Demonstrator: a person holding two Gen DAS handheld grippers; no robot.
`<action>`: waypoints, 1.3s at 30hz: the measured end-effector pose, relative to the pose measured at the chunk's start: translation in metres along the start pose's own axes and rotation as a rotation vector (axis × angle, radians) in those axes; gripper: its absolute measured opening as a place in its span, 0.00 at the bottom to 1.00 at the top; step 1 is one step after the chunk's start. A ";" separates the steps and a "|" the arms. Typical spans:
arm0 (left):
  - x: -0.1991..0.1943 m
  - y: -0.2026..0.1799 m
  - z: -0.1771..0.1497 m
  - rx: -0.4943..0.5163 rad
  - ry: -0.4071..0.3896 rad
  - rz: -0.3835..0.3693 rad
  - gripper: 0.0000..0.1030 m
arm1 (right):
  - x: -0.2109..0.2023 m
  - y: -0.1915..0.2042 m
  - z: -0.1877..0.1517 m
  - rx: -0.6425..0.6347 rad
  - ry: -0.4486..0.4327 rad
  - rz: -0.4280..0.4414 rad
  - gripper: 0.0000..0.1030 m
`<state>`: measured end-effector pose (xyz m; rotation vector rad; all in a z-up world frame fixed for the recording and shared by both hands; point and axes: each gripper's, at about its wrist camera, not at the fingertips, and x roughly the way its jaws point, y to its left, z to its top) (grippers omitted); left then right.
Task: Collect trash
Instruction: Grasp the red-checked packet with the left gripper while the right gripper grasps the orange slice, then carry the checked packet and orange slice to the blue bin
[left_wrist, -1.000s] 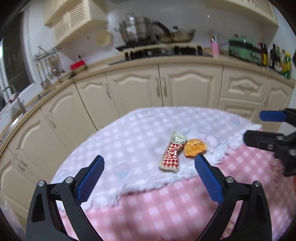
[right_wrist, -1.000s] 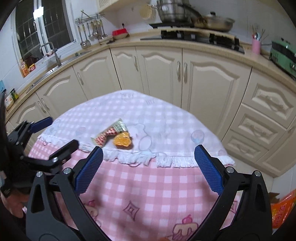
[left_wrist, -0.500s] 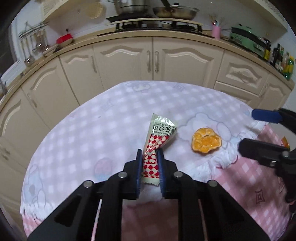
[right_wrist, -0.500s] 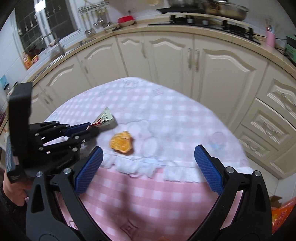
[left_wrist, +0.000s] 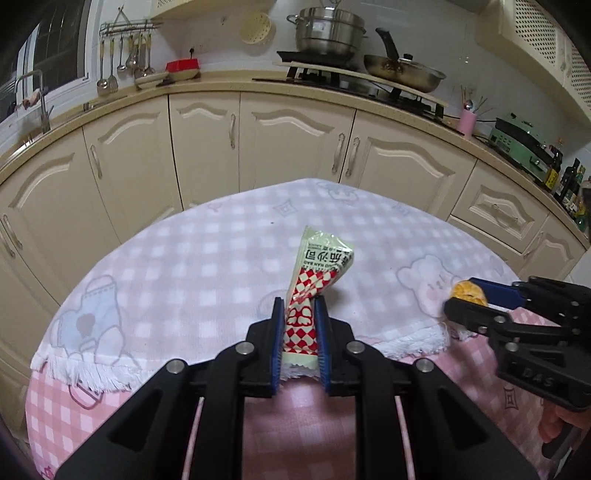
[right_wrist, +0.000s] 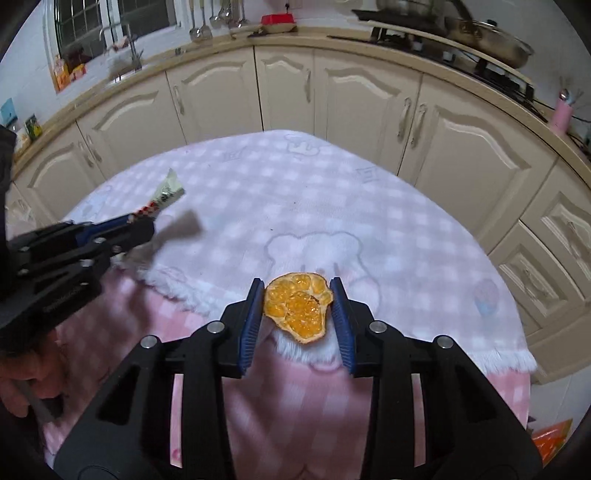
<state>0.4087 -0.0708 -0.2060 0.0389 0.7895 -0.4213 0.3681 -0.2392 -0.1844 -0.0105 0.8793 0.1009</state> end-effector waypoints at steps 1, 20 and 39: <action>-0.003 -0.001 -0.001 0.002 -0.006 0.000 0.15 | -0.007 0.000 -0.001 0.001 -0.007 -0.004 0.35; -0.114 -0.118 -0.035 0.145 -0.115 -0.190 0.15 | -0.210 -0.099 -0.109 0.232 -0.226 0.008 0.35; -0.039 -0.441 -0.180 0.423 0.254 -0.503 0.15 | -0.216 -0.348 -0.355 0.864 -0.089 -0.180 0.35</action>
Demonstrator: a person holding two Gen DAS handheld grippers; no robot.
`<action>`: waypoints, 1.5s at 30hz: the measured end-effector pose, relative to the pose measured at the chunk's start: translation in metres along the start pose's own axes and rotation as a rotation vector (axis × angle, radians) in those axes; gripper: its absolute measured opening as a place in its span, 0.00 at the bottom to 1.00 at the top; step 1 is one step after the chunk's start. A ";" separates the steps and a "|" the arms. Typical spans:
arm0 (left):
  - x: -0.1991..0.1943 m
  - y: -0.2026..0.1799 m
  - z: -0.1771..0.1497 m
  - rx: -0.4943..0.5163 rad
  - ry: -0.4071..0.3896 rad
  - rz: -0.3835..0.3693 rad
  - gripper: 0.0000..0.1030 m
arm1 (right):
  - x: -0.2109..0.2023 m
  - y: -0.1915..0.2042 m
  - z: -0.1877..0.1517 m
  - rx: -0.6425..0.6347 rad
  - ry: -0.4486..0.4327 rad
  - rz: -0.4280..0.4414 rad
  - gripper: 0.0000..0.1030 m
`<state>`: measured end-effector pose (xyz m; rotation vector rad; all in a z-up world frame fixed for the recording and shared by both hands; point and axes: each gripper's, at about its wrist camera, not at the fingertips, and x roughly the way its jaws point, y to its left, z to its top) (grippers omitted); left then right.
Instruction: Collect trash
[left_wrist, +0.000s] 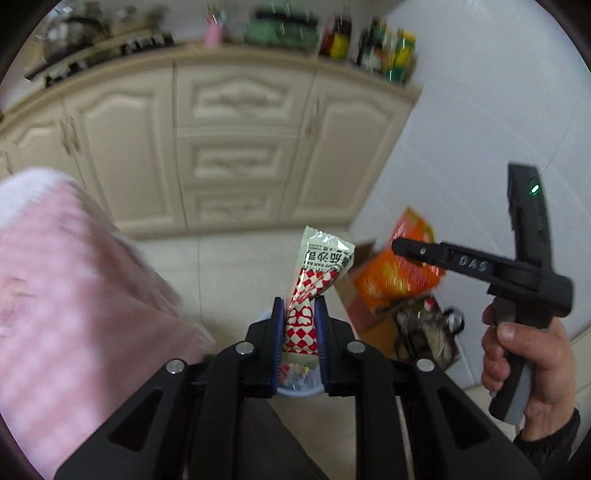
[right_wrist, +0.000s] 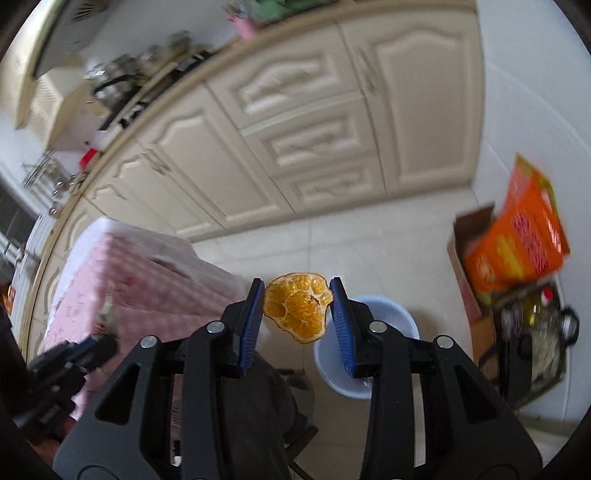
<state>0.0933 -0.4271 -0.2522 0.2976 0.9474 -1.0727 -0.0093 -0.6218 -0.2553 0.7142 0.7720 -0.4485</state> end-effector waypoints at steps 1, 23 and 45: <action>0.013 -0.003 -0.002 -0.001 0.024 -0.002 0.15 | 0.005 -0.008 -0.003 0.013 0.013 0.001 0.35; 0.049 0.009 0.019 -0.124 0.017 0.139 0.90 | 0.040 -0.054 -0.010 0.161 0.066 -0.051 0.94; -0.187 0.051 0.031 -0.143 -0.383 0.399 0.93 | -0.090 0.162 0.016 -0.204 -0.221 0.073 0.94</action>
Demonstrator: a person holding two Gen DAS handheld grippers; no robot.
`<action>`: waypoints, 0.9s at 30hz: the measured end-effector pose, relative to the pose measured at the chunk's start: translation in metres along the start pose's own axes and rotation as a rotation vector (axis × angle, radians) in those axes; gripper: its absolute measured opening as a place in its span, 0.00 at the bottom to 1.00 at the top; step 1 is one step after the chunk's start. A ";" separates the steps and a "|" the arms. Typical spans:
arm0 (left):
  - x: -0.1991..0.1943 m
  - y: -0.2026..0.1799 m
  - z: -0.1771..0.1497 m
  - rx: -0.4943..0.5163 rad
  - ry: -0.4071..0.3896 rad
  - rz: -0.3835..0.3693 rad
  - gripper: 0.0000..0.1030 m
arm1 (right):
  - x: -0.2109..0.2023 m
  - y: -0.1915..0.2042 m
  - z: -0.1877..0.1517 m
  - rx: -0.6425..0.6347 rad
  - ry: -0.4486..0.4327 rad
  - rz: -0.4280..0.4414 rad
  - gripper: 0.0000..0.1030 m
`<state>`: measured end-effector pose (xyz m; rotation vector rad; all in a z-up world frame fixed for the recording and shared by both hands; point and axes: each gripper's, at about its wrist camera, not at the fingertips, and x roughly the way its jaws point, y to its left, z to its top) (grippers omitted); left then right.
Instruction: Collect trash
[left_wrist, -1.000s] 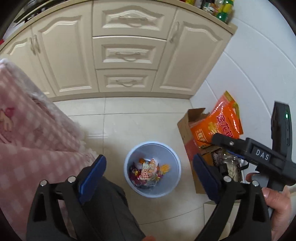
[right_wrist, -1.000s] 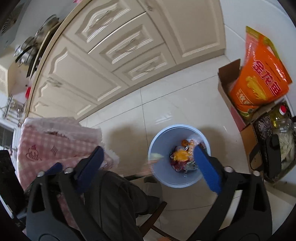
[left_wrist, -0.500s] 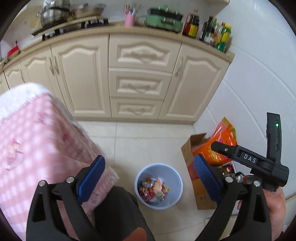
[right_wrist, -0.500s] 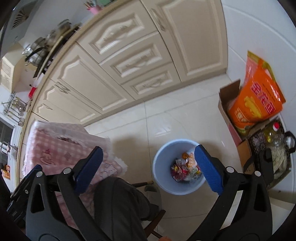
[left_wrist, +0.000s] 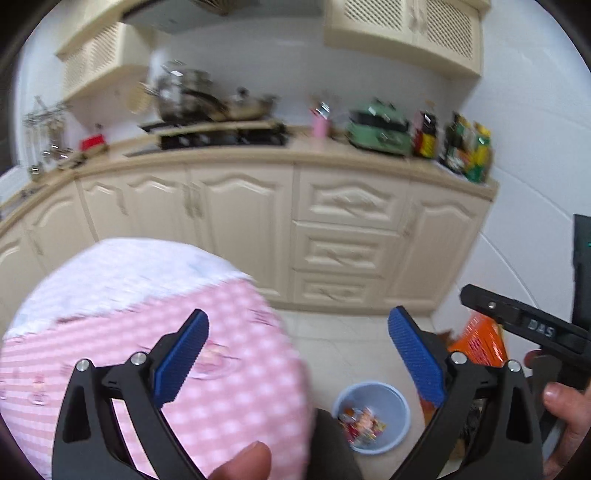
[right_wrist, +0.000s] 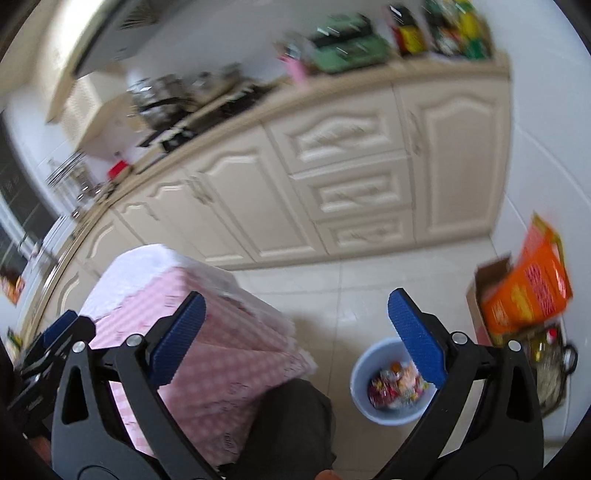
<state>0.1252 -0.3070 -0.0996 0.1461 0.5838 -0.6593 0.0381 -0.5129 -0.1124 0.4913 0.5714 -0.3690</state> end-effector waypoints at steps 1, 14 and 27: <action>-0.010 0.012 0.003 -0.008 -0.021 0.028 0.93 | -0.003 0.013 0.003 -0.021 -0.010 0.014 0.94; -0.130 0.136 0.029 -0.129 -0.225 0.317 0.96 | -0.033 0.196 0.006 -0.308 -0.109 0.190 0.94; -0.230 0.195 0.020 -0.178 -0.346 0.518 0.96 | -0.071 0.300 -0.009 -0.427 -0.201 0.319 0.94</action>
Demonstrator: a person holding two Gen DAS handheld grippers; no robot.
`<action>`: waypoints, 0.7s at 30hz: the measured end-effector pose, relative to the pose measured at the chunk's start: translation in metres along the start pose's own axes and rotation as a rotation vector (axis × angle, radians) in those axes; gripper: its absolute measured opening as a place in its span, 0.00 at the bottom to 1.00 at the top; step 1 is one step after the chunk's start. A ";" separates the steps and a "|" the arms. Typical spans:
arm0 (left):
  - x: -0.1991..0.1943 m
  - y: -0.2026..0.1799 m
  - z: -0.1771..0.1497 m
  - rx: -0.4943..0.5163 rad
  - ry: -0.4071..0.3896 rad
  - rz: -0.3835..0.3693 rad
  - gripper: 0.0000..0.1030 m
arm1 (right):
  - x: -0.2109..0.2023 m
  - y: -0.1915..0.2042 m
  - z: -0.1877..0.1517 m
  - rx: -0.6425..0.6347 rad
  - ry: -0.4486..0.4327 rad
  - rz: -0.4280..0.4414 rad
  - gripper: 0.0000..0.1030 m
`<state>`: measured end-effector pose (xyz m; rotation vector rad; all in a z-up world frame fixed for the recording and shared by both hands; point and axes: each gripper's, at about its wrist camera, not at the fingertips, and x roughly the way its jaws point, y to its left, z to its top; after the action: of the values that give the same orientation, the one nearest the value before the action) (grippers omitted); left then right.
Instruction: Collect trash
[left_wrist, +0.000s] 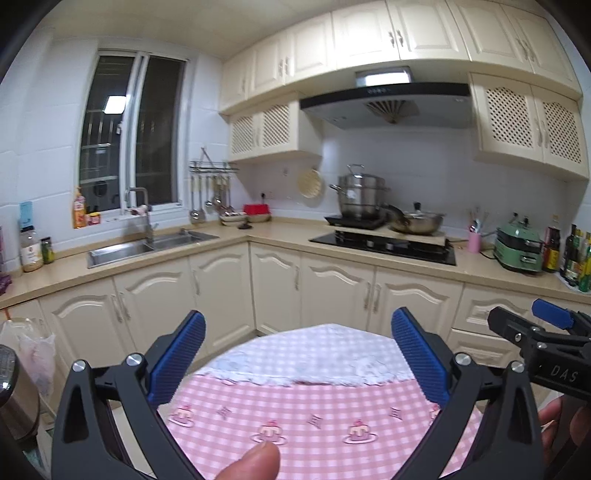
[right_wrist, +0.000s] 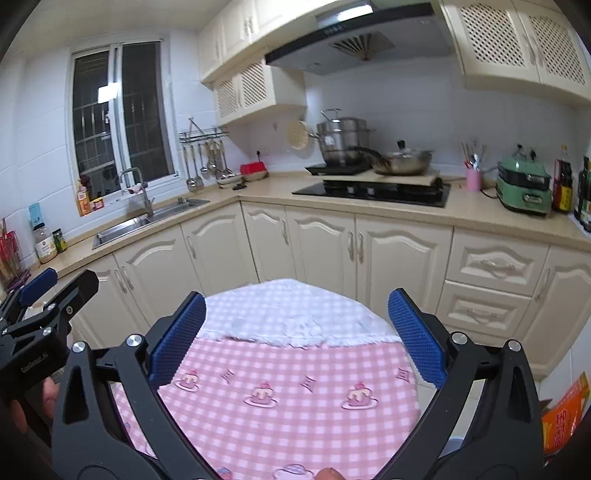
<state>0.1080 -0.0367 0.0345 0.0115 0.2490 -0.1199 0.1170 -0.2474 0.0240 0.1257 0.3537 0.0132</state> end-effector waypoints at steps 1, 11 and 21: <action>-0.003 0.004 0.001 0.001 -0.006 0.011 0.96 | -0.001 0.004 0.001 -0.006 -0.008 0.005 0.94; -0.019 0.027 0.006 -0.022 -0.043 0.048 0.96 | -0.009 0.029 0.005 -0.049 -0.045 0.014 0.94; -0.018 0.034 0.004 -0.041 -0.038 0.038 0.96 | -0.005 0.035 0.003 -0.051 -0.038 0.046 0.94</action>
<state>0.0959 -0.0013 0.0429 -0.0267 0.2134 -0.0767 0.1134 -0.2131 0.0335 0.0837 0.3119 0.0651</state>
